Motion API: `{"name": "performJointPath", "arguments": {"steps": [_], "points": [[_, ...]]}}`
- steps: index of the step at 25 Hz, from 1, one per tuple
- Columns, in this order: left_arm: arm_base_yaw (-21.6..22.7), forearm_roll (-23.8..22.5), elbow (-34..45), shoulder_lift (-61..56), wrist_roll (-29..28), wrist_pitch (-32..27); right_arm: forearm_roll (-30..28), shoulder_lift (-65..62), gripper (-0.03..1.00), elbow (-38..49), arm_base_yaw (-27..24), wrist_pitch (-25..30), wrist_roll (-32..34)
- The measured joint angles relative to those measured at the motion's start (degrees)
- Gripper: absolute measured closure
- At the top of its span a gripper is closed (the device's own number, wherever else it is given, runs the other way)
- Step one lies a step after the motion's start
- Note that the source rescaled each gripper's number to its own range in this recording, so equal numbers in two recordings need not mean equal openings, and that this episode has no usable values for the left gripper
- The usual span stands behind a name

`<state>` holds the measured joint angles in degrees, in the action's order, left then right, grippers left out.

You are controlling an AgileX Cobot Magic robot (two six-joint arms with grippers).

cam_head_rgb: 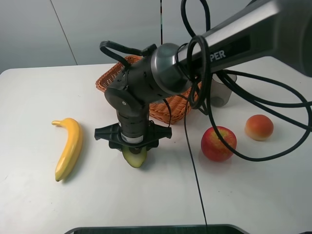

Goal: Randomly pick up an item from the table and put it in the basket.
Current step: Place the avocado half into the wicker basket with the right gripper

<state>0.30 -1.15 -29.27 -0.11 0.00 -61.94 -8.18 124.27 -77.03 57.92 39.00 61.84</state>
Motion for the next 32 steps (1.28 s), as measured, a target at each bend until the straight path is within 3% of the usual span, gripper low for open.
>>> {"name": "performJointPath", "arguments": {"steps": [5, 11, 23, 32], "points": [[0.0, 0.0, 0.0, 0.0, 0.0, 0.0, 0.0, -1.3, 0.94, -0.1, 0.0, 0.0, -4.4], [0.0, 0.0, 0.0, 0.0, 0.0, 0.0, 0.0, -7.5, 0.94, -0.1, -0.8, 0.1, -16.3], [0.0, 0.0, 0.0, 0.0, 0.0, 0.0, -4.7, -13.2, 0.94, -3.6, -10.5, 1.1, -26.0], [0.0, 0.0, 0.0, 0.0, 0.0, 0.0, -13.7, -13.1, 0.94, -4.6, -18.5, -9.2, -26.8]]}}
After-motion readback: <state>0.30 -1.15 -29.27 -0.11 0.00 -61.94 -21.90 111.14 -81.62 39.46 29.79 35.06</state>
